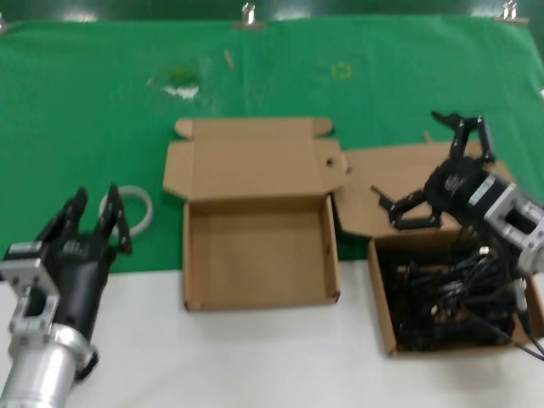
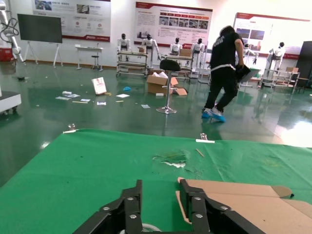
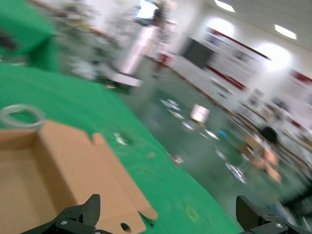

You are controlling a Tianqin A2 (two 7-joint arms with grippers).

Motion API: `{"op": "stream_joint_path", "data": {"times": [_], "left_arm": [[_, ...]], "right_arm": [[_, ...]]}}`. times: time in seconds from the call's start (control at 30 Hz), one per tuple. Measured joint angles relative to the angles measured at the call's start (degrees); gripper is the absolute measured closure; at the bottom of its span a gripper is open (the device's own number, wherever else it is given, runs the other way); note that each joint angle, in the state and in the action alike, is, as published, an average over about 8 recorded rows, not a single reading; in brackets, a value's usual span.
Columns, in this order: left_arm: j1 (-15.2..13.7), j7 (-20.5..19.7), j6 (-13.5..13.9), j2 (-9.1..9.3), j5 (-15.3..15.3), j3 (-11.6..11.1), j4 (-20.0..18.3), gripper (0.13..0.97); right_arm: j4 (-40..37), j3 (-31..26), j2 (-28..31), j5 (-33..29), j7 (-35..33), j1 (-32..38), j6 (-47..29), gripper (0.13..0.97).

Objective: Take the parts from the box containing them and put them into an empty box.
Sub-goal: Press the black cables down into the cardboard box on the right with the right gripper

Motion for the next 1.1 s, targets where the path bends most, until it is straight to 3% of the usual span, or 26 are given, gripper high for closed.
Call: {"op": "stream_joint_path", "data": {"times": [0.2,0.43,0.7,1.1], "left_arm": [[0.0,0.0,0.01,0.06,0.0,-0.01,0.0,0.822],[0.0,0.01,0.02,0.12,0.01,-0.02,0.0,0.857],[0.0,0.04,0.03,0.17,0.01,-0.03,0.0,0.921],[0.0,0.03,0.04,0.18,0.01,-0.04,0.0,0.941]], "right_arm": [[-5.57,-8.82,10.19,2.46,-6.39,10.83,-15.03,0.129],[-11.96,-19.99,18.0,0.21,-9.5,23.79,-32.06,0.129],[-18.35,-28.07,19.71,-11.78,-12.75,33.74,-44.25,0.129],[-22.49,-34.72,17.06,-22.69,-13.94,38.19,-50.57,0.129]]}}
